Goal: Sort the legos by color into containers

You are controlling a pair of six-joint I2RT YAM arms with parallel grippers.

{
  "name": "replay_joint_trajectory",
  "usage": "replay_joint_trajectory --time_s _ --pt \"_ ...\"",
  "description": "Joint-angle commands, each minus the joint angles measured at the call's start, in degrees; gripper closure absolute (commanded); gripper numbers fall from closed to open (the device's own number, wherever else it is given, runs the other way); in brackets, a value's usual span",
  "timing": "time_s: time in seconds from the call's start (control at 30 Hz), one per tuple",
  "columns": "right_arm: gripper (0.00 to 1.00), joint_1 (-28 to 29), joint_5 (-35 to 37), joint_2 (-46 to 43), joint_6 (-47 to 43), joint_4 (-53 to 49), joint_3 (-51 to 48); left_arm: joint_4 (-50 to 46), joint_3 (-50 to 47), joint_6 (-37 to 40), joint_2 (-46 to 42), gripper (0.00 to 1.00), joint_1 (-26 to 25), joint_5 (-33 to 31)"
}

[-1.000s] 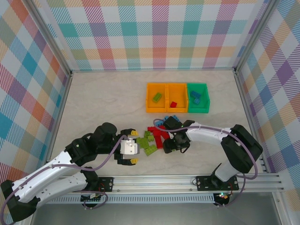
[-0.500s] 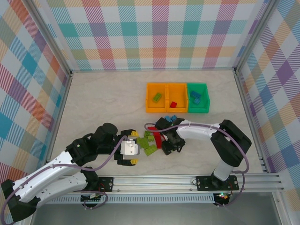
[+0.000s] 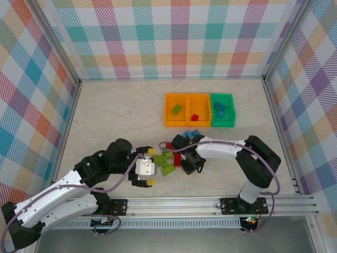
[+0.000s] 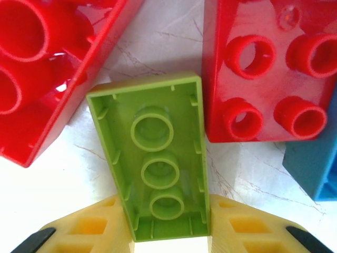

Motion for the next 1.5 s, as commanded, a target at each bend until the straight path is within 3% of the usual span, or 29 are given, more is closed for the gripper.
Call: replay_joint_trajectory --time_s 0.0,0.13,0.23,0.43,0.6,0.73,0.8,0.9,1.07,1.27,1.47 --pt "0.72 0.7 1.4 -7.4 3.6 -0.5 -1.0 3.3 -1.2 0.3 -1.6 0.0 -0.6 1.7" --pt "0.76 0.1 5.4 -13.7 5.2 -2.8 2.7 7.7 -2.3 -3.2 -3.4 0.0 -0.4 -1.4" --pt "0.77 -3.0 6.0 -12.7 3.8 0.2 8.9 10.4 -2.6 -6.1 -4.0 0.0 -0.1 -4.3" --pt "0.77 -12.8 4.3 3.9 1.8 4.6 27.1 12.6 -3.0 -9.0 -3.8 0.0 0.2 -8.7" --pt "0.77 -17.3 3.1 18.7 1.0 4.8 41.5 14.3 -3.8 -9.9 -4.5 0.0 0.2 -10.4" --pt "0.67 -18.6 2.5 25.4 1.4 3.4 49.1 14.7 -4.0 -10.2 -4.6 0.0 0.2 -10.7" --pt "0.52 -18.7 2.1 26.7 1.3 3.0 51.1 14.8 -4.0 -10.2 -4.6 0.0 0.2 -10.9" --pt "0.39 -18.7 1.9 26.5 1.4 1.7 52.7 14.9 -4.0 -10.3 -4.7 0.0 0.3 -10.8" --pt "0.33 -18.7 2.6 20.4 1.0 1.6 48.9 15.2 -4.0 -10.8 -3.9 0.0 0.4 -10.7" --pt "0.23 -18.7 -1.3 1.2 2.2 8.0 29.7 15.0 -2.3 -15.0 -2.3 0.0 1.0 -11.6" --pt "0.2 -18.6 -6.2 -22.6 7.7 8.9 8.2 10.0 6.9 -31.6 3.7 0.0 1.4 -17.1"
